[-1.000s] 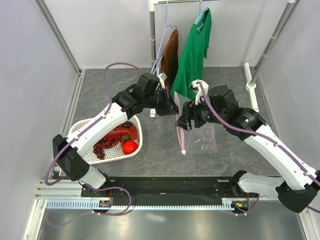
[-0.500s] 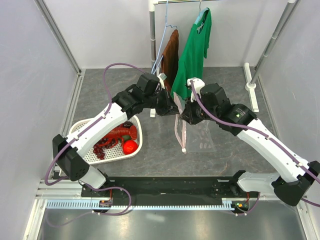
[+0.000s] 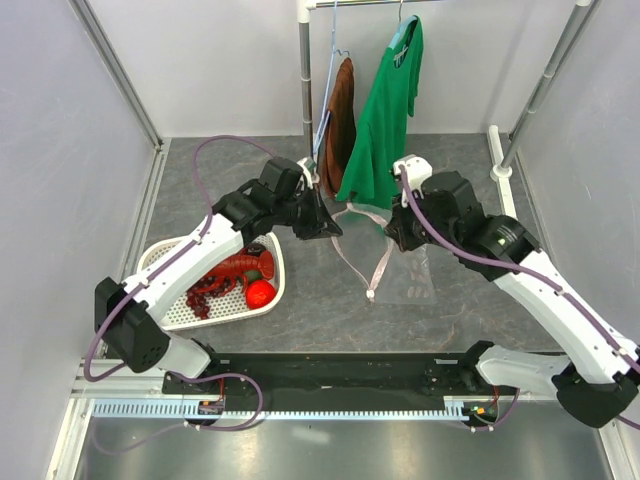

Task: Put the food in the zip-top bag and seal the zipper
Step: Open the zipper of the food storage bag, then pick up the fake lobster from the bin.

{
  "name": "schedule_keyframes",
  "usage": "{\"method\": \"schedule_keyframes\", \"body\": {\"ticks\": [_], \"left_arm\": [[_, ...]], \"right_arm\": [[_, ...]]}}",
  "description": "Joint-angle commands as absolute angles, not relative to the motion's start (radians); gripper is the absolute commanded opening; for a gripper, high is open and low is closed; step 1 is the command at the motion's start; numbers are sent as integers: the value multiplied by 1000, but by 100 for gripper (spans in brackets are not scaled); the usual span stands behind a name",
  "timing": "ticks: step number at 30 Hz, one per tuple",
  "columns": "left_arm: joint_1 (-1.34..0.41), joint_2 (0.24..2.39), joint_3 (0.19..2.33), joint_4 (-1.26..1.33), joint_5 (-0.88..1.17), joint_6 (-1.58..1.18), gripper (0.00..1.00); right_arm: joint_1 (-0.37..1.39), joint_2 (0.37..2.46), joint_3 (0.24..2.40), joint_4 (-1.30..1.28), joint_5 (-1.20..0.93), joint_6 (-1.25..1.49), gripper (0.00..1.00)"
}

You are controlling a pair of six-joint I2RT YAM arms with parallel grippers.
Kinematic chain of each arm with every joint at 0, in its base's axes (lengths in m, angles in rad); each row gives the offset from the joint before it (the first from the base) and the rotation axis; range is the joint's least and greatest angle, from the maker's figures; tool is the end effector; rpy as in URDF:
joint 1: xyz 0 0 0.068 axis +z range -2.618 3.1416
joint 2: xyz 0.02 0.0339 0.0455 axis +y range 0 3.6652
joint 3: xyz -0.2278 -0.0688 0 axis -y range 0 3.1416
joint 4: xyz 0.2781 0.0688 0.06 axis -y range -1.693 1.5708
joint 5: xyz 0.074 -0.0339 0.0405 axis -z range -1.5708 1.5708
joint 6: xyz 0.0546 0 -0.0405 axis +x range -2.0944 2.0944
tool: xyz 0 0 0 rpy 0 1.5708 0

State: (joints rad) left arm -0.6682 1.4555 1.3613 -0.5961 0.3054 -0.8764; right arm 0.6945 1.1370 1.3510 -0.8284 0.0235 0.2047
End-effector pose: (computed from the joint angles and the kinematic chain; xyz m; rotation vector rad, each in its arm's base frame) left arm 0.2830 -0.2443 0.2931 -0.0793 2.4971 -1.0938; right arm 0.2224 0.1835 0.3638 -0.5266 2.1631 0.4779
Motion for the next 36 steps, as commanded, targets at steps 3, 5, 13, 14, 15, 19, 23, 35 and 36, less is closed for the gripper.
{"method": "schedule_keyframes", "body": {"ticks": [3, 5, 13, 14, 15, 19, 23, 35, 36], "left_arm": [[-647, 1428, 1304, -638, 215, -614, 2], [-634, 1434, 1284, -656, 198, -554, 2], [-606, 1450, 1288, -690, 321, -350, 9], [-606, 1450, 1295, -687, 365, -324, 11], [-604, 1447, 1296, -674, 411, -307, 17], [-606, 1405, 1301, -704, 624, -184, 64], [-549, 1287, 1263, -773, 745, -2, 88], [314, 1296, 1480, -1540, 820, 977, 98], [366, 1308, 1479, -1540, 798, 1030, 99]], "right_arm": [[644, 1049, 1394, -822, -55, 172, 0], [627, 1037, 1394, -827, -54, 170, 0], [586, 989, 1332, -836, -110, 187, 0], [586, 988, 1304, -825, -126, 198, 0], [586, 986, 1289, -816, -141, 219, 0], [587, 991, 1238, -736, -199, 258, 0], [587, 997, 1207, -707, -229, 285, 0], [587, 976, 1078, -620, -241, 333, 0], [586, 977, 1075, -614, -239, 333, 0]]}}
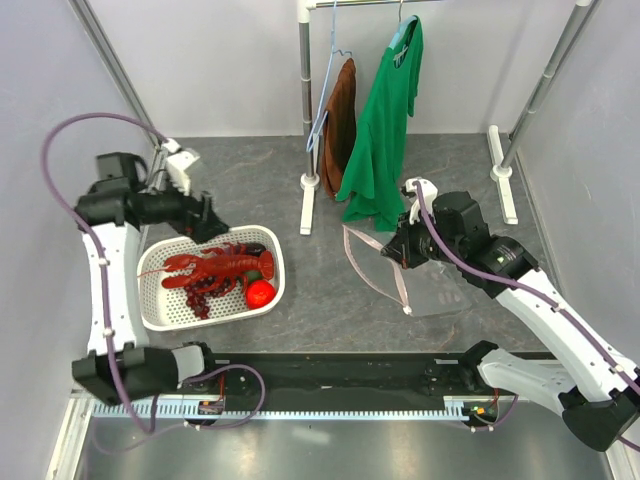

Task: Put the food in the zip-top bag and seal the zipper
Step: Pick up the fake lobster from the bin.

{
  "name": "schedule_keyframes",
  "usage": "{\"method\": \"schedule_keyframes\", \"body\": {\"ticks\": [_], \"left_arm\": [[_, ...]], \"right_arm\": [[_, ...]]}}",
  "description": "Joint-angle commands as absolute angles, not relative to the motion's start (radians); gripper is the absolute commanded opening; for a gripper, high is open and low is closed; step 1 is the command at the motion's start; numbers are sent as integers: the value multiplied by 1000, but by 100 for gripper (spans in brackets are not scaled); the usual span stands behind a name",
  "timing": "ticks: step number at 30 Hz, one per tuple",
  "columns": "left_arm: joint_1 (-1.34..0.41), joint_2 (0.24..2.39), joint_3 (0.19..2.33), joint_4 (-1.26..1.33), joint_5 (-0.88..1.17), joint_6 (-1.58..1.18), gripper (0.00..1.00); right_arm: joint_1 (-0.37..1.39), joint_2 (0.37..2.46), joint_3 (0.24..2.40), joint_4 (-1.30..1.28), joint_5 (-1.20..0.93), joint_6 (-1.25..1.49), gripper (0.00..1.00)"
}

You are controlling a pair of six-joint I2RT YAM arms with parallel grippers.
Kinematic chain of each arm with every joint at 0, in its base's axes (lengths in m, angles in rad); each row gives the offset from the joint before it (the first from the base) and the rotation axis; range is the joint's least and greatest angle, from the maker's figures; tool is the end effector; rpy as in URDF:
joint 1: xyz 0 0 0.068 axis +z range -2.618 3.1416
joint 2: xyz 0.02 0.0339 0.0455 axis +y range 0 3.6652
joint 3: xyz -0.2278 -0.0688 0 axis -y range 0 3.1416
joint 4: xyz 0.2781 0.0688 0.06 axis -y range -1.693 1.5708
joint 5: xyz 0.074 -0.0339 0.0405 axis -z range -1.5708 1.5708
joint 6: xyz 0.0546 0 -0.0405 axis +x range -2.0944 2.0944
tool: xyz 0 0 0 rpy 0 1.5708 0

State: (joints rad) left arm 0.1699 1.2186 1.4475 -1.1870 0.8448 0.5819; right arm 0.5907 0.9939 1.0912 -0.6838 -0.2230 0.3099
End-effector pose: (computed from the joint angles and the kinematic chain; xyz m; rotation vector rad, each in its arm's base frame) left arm 0.2652 0.0041 0.3587 0.7564 2.0901 -0.6645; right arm 0.2198 0.1619 0.3207 -0.4459 2.1956 0.7473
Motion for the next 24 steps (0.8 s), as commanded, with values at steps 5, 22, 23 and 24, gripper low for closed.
{"method": "schedule_keyframes", "body": {"ticks": [5, 22, 23, 24], "left_arm": [[535, 1426, 1488, -1539, 690, 1322, 95], [629, 1505, 1215, -1475, 663, 1885, 81], [623, 1503, 1198, -1454, 660, 1882, 81], [621, 1502, 1183, -1441, 655, 1885, 81]], "right_arm": [[586, 988, 1080, -624, -221, 322, 0], [588, 1086, 1002, -450, -245, 503, 0], [588, 1092, 993, -442, -238, 512, 0], [588, 1092, 988, -436, -233, 523, 0]]}}
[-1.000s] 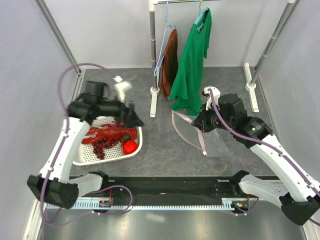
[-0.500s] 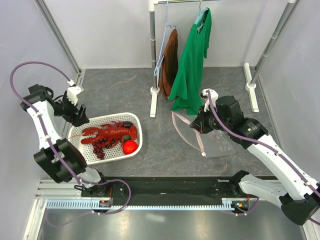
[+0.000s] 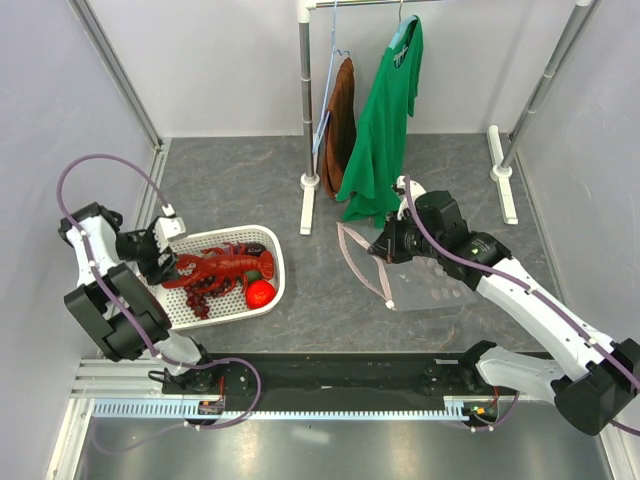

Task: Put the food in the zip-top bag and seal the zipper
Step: Pick up the fake lobster from the bin.

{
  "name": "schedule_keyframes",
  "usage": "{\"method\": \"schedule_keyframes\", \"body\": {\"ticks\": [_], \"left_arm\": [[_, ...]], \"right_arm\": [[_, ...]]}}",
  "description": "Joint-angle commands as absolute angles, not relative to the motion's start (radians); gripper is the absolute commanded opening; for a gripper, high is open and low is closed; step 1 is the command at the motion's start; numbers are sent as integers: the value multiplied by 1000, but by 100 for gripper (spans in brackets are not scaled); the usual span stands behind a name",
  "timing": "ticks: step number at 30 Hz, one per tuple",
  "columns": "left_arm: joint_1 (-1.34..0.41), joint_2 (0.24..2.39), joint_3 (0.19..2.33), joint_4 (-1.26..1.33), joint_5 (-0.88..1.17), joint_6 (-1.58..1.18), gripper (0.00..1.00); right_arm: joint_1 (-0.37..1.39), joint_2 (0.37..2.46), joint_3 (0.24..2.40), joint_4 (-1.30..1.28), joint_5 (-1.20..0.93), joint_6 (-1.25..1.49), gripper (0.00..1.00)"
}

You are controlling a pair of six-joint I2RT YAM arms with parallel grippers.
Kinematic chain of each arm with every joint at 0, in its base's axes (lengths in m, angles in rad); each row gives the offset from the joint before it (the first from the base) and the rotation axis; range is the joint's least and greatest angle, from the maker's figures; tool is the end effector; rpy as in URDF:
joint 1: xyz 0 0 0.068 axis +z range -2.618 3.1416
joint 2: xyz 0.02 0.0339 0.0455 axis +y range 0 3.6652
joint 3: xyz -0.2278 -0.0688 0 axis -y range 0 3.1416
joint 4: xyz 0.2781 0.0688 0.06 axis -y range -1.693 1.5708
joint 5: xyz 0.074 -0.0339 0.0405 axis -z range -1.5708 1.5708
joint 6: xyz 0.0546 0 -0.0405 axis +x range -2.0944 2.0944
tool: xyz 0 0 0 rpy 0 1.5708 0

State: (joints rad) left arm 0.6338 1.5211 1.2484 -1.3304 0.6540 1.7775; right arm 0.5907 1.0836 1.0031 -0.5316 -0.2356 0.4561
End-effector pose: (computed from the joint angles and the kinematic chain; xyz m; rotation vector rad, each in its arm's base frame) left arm 0.2524 0.1443 0.2066 1.3524 2.1269 -0.3433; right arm 0.2416 0.1773 0.2792 -0.2943 2.2738 0.8291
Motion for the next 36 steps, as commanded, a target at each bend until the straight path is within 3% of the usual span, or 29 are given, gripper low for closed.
{"method": "schedule_keyframes", "body": {"ticks": [1, 11, 15, 18, 19, 24, 30, 36], "left_arm": [[617, 1503, 1168, -1416, 640, 1885, 81], [532, 1497, 1035, -1212, 617, 1835, 84], [505, 1511, 1017, -1183, 594, 1835, 80], [491, 1497, 996, -1175, 569, 1851, 66], [489, 1482, 993, -1174, 562, 1853, 55], [486, 1410, 982, -1175, 548, 1852, 27], [486, 1316, 1040, -1241, 571, 1821, 6], [451, 1261, 1202, -1393, 658, 1718, 2]], "right_arm": [[588, 1092, 985, -428, -227, 543, 0], [587, 1063, 951, -426, -201, 555, 0], [588, 1043, 942, -442, -192, 549, 0], [588, 1029, 943, -465, -180, 534, 0], [588, 1025, 945, -478, -173, 529, 0], [577, 996, 936, -528, -83, 512, 0], [529, 956, 911, -572, -43, 534, 0], [505, 939, 911, -581, 3, 581, 0]]}}
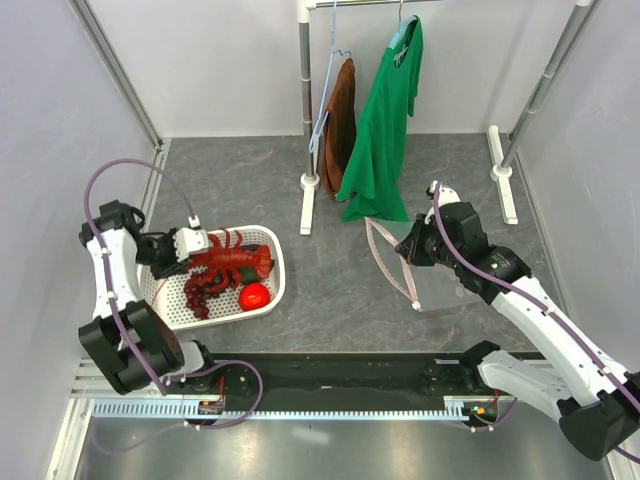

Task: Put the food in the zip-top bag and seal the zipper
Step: Pick up the fake lobster from the bin.

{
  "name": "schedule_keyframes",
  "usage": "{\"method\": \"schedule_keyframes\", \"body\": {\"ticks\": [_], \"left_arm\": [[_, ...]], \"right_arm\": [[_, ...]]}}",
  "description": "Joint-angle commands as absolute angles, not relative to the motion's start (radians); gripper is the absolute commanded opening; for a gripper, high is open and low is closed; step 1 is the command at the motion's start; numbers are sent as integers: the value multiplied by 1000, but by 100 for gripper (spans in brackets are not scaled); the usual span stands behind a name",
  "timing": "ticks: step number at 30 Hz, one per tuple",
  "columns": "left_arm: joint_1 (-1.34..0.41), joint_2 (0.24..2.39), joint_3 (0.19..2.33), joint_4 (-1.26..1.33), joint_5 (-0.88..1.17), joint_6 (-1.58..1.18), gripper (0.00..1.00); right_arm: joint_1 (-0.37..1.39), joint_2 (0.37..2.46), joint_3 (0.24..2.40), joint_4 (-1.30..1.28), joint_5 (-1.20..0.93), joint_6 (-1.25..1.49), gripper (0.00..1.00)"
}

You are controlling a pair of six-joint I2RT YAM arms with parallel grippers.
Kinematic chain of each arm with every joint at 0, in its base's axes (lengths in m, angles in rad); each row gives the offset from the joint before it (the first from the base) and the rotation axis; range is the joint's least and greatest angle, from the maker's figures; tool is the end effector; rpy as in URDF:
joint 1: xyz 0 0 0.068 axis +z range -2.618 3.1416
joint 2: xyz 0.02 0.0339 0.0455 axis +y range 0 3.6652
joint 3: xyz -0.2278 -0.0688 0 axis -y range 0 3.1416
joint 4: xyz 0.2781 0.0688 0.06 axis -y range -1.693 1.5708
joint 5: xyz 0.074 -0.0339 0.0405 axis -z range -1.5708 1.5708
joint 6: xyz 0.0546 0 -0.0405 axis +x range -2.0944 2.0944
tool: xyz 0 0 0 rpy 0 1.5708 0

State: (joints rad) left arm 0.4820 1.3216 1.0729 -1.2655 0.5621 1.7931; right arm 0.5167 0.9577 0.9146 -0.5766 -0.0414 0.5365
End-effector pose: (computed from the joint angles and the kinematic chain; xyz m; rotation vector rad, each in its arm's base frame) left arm 0.2394 0.0924 0.2040 1.6001 2.0460 -0.2481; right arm 0.2371 0.1373 0.2731 -0.0017 2.2630 0.6262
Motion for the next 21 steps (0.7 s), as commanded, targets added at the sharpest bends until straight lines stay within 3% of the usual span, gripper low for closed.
{"method": "schedule_keyframes", "body": {"ticks": [1, 6, 14, 21], "left_arm": [[404, 1249, 1213, -1405, 660, 1654, 2], [207, 1184, 1239, -1399, 598, 1422, 2], [-129, 1266, 1356, -1364, 608, 898, 2], [-422, 1334, 1370, -1266, 405, 514, 2]], "right_arm": [[505, 942, 907, -566, 3, 589, 0], [505, 974, 888, -488, 3, 644, 0], [526, 1068, 841, -347, 15, 698, 0], [541, 1108, 847, -319, 55, 716, 0]]}}
